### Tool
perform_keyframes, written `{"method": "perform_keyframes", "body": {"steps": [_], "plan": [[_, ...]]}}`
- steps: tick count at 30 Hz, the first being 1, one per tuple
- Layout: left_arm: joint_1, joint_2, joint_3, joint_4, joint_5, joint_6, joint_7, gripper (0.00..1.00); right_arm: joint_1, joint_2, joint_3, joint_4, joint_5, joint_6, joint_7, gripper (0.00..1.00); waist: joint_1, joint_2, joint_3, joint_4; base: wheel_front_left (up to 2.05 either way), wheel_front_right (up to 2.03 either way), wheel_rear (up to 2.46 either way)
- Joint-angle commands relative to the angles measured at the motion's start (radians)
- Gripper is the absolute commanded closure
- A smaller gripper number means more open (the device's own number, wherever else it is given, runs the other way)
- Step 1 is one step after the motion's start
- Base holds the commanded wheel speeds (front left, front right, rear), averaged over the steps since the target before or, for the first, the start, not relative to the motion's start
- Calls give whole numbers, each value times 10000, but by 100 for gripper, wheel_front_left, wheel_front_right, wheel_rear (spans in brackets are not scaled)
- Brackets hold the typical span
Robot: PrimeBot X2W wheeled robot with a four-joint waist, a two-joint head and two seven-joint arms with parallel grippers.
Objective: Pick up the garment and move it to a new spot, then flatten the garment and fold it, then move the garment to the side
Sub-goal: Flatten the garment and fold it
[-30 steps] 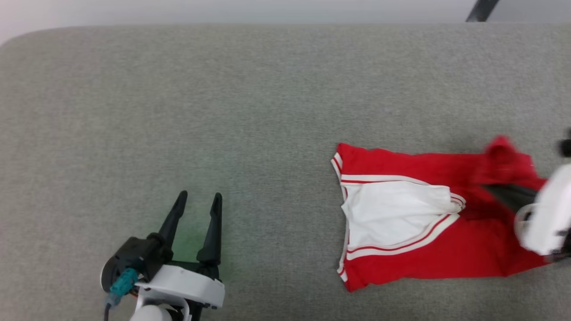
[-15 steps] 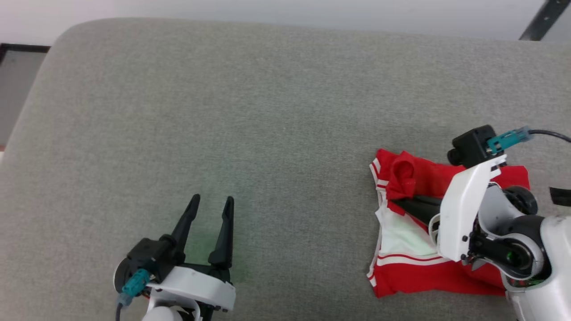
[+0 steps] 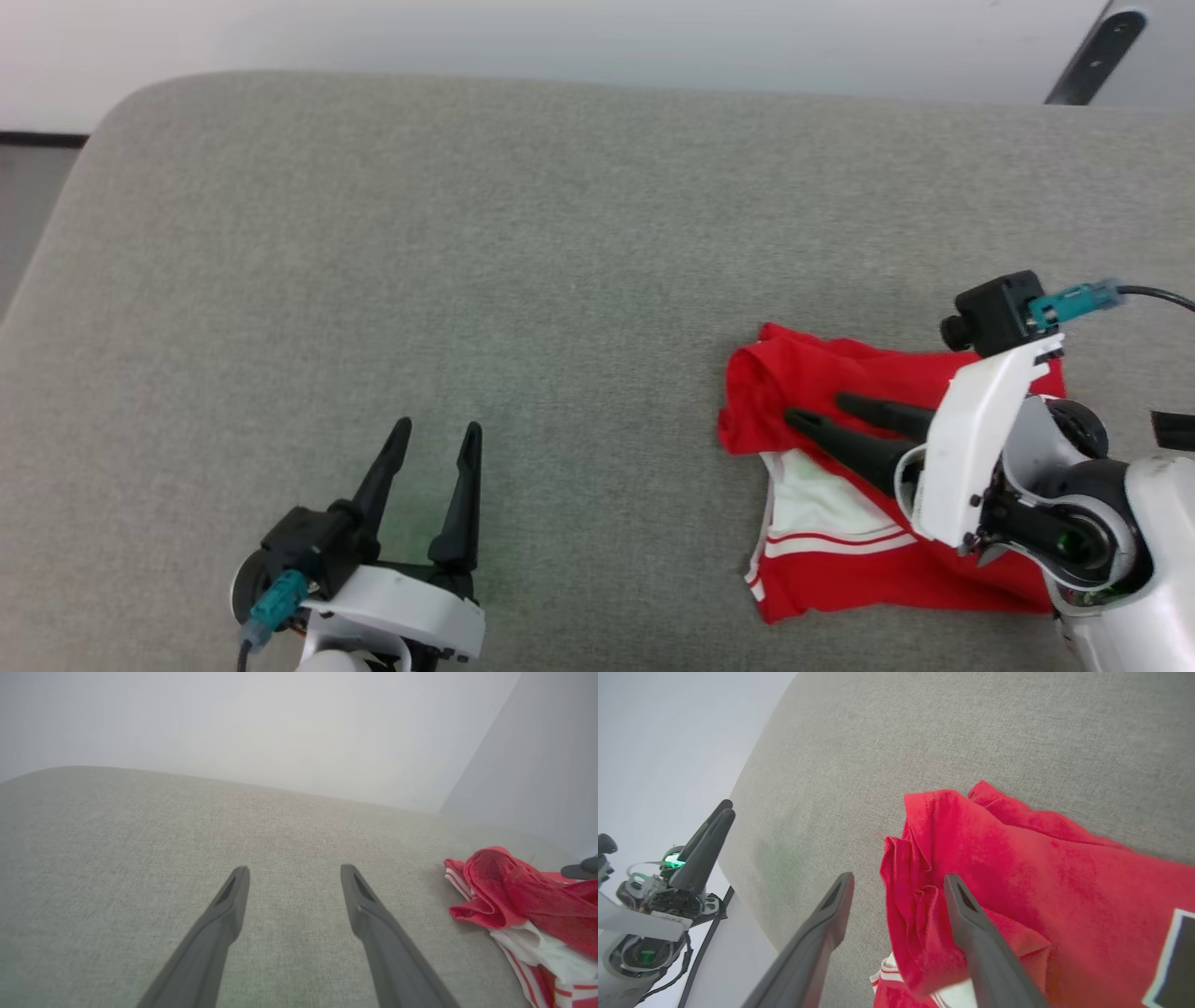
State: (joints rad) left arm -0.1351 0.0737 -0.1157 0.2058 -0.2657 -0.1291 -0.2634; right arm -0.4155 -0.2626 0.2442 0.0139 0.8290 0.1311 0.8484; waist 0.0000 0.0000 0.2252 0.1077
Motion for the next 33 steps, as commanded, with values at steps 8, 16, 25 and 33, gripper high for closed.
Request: {"method": "perform_keyframes", "body": {"steps": [8, 16, 25, 33], "plan": [[51, 257, 1, 49, -81, -22, -9, 0, 422, -847, -433, -504, 336, -8, -1246, 0, 0, 0, -583, -805, 0, 0, 0], [152, 423, 15, 420, -254, -22, -9, 0, 1122, -2206, -220, -379, -390, -8, -4402, 0, 0, 0, -1129, -1412, 0, 0, 0], [203, 757, 274, 669, -249, -10, -9, 0, 2277, -2393, -676, 525, -857, -5, -7658, 0, 0, 0, -1549, -1738, 0, 0, 0], [870, 986, 844, 306, -86, 118, -9, 0, 3425, -2156, -898, 743, -1042, -5, -9319, 0, 0, 0, -1783, -1708, 0, 0, 0]]}}
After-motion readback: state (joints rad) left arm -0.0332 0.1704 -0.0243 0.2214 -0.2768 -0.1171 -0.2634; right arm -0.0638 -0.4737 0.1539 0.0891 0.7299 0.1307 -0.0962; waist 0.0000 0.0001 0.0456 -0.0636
